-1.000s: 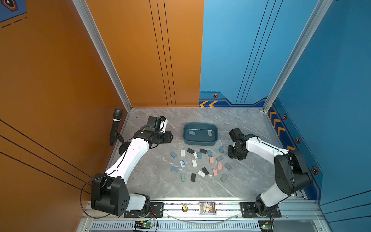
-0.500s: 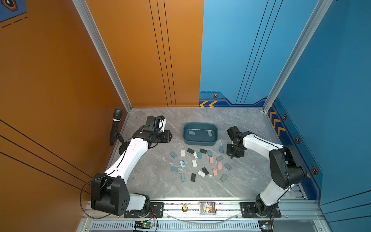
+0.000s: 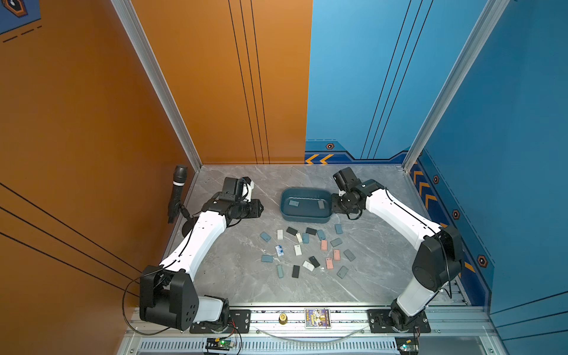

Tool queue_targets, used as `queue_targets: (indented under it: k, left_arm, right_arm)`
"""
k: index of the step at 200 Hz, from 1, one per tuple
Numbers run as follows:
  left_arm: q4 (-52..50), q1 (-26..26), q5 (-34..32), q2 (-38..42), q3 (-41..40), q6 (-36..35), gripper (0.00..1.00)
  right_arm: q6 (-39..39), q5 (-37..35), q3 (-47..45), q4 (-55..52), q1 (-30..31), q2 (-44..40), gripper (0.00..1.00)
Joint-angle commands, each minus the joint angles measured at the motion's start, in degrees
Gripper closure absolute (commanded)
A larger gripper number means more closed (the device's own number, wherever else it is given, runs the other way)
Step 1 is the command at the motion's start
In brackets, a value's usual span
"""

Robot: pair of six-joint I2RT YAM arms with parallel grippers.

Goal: Put the eraser in the storage box
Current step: Pick up the eraser from the center of the board.

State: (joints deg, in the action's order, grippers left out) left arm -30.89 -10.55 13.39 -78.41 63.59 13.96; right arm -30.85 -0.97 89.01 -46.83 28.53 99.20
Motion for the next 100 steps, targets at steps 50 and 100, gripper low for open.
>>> queue_targets:
  k: [50,100]
  left_arm:
    - [0.6,0.4,1.5,1.1,-1.6,0.9,0.55]
    - [0.8,0.6,1.5,1.2,-1.8,1.2,0.56]
  right_arm:
    - [1.1,6.4,21.7,-2.4,3.6,21.7,0.99]
    - [0.7,9.3,31.2,-2.7,3.7,31.8,0.96]
